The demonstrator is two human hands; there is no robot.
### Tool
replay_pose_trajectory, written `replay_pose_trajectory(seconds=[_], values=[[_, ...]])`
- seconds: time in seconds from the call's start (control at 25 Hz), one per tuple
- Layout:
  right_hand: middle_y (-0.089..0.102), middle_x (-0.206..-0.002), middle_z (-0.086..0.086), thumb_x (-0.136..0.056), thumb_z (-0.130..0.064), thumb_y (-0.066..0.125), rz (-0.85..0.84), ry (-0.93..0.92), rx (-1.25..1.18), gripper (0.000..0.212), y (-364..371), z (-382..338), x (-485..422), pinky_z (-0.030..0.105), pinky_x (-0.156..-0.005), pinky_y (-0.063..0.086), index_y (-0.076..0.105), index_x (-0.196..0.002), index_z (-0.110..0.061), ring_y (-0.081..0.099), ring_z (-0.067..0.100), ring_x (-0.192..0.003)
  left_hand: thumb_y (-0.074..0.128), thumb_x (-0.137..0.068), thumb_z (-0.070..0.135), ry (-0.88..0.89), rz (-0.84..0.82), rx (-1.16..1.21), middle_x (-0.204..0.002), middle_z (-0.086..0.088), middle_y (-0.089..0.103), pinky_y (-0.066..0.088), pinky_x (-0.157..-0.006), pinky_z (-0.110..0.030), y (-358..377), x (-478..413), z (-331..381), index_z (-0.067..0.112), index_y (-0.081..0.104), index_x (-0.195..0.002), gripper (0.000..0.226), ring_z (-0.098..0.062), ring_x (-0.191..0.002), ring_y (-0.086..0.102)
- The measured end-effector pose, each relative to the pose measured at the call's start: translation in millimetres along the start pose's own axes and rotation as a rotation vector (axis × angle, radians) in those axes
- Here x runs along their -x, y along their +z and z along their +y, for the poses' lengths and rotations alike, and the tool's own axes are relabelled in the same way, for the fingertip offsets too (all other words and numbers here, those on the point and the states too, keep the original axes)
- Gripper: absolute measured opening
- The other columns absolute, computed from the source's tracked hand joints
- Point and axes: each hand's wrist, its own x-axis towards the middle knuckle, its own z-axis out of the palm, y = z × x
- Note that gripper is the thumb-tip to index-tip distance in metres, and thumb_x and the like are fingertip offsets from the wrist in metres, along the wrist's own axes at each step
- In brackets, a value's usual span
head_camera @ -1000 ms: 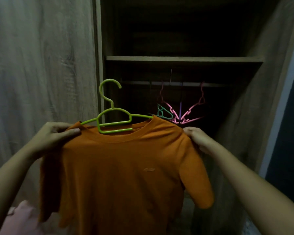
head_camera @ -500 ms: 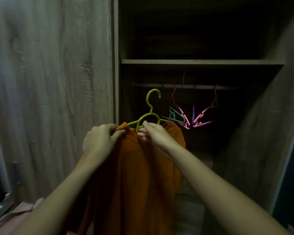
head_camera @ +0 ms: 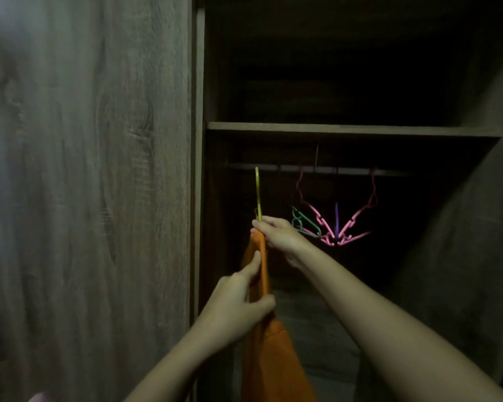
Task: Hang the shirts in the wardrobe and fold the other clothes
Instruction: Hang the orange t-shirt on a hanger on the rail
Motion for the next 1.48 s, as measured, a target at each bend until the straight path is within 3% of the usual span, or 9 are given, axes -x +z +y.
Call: replay_pose_trajectory(seconds=[0.24, 0.4, 0.56, 0.72, 0.88, 1.08, 1.28, 1.4, 1.48], values=[[0.061, -0.091, -0.001, -0.097, -0.035, 0.042, -0.059, 0.044, 0.048, 0.037, -26, 9, -79, 0.022, -0.069, 0.042, 0.048, -0.132, -0.024, 0.060, 0.011, -0.092, 0.059, -0.089, 0.022, -0.003, 0.048, 0.107, -0.093, -0.022, 0.065, 0.056, -0.073, -0.034, -2, -83, -26, 0.027, 0.013, -0.149, 0.075, -0.021, -0.067, 0.064], [0.065, -0.110, 0.001, -0.098, -0.036, 0.038, -0.030, 0.043, 0.054, 0.033, -41, 8, -146, 0.032, -0.096, 0.036, 0.050, -0.127, -0.024, 0.058, 0.009, -0.099, 0.059, -0.089, 0.028, 0.035, 0.134, 0.090, -0.074, -0.008, 0.058, 0.055, -0.073, -0.030, -4, -153, -44, 0.028, 0.015, -0.148, 0.074, -0.018, -0.064, 0.063], [0.063, -0.097, 0.001, -0.098, -0.040, 0.035, -0.041, 0.121, 0.118, 0.035, -50, 0, -193, 0.035, -0.092, 0.036, 0.062, -0.096, -0.018, 0.055, 0.017, -0.098, 0.059, -0.089, 0.030, 0.041, 0.225, 0.122, -0.076, 0.000, 0.055, 0.048, -0.076, -0.009, -6, -208, -61, 0.029, 0.018, -0.148, 0.072, -0.011, -0.079, 0.064], [0.055, -0.125, 0.010, -0.098, -0.041, 0.035, -0.027, 0.210, 0.215, 0.044, -48, 13, -224, 0.030, -0.092, 0.032, 0.056, -0.122, -0.011, 0.047, 0.023, -0.120, 0.063, -0.085, 0.028, -0.053, 0.241, 0.151, -0.098, 0.003, 0.061, 0.049, -0.094, -0.026, -1, -240, -84, 0.032, 0.018, -0.148, 0.078, -0.010, -0.100, 0.061], [0.059, -0.099, 0.008, -0.099, -0.029, 0.034, -0.023, 0.170, 0.167, 0.035, -39, 33, -232, 0.026, -0.075, 0.040, 0.062, -0.108, -0.011, 0.053, 0.016, -0.091, 0.064, -0.083, 0.023, -0.130, 0.243, 0.153, -0.084, 0.002, 0.062, 0.055, -0.082, -0.025, 17, -241, -102, 0.034, 0.017, -0.147, 0.081, -0.013, -0.084, 0.066], [0.064, -0.110, 0.016, -0.096, -0.031, 0.040, 0.014, 0.147, 0.426, 0.039, -28, 26, -239, 0.031, -0.081, 0.047, 0.063, -0.111, -0.003, 0.060, 0.028, -0.104, 0.059, -0.089, 0.032, -0.159, 0.174, -0.001, -0.093, -0.009, 0.066, 0.058, -0.070, -0.028, 5, -228, -104, 0.031, 0.003, -0.148, 0.081, -0.017, -0.078, 0.068], [0.052, -0.128, 0.009, -0.095, -0.027, 0.045, 0.418, -0.222, 0.388, 0.034, -5, 17, -186, 0.036, -0.098, 0.043, 0.049, -0.126, -0.014, 0.047, 0.026, -0.121, 0.054, -0.091, 0.041, -0.147, 0.263, -0.236, -0.115, 0.003, 0.057, 0.052, -0.082, -0.021, 6, -171, -104, 0.026, -0.006, -0.148, 0.084, -0.001, -0.086, 0.061], [0.051, -0.122, -0.002, -0.094, -0.023, 0.048, 0.462, -0.385, 0.203, 0.026, 29, 31, -129, 0.036, -0.098, 0.044, 0.053, -0.119, -0.022, 0.047, 0.017, -0.118, 0.053, -0.093, 0.036, -0.030, 0.343, -0.259, -0.094, 0.004, 0.062, 0.042, -0.062, -0.006, 0, -107, -110, 0.025, 0.013, -0.149, 0.069, 0.007, -0.066, 0.056], [0.051, -0.110, -0.005, -0.092, -0.019, 0.049, 0.503, -0.468, 0.166, 0.020, 59, 48, -91, 0.033, -0.093, 0.044, 0.055, -0.111, -0.019, 0.051, 0.017, -0.109, 0.053, -0.091, 0.033, 0.018, 0.396, -0.293, -0.105, -0.006, 0.069, 0.043, -0.074, -0.005, -11, -58, -125, 0.019, 0.031, -0.145, 0.060, 0.000, -0.083, 0.060]])
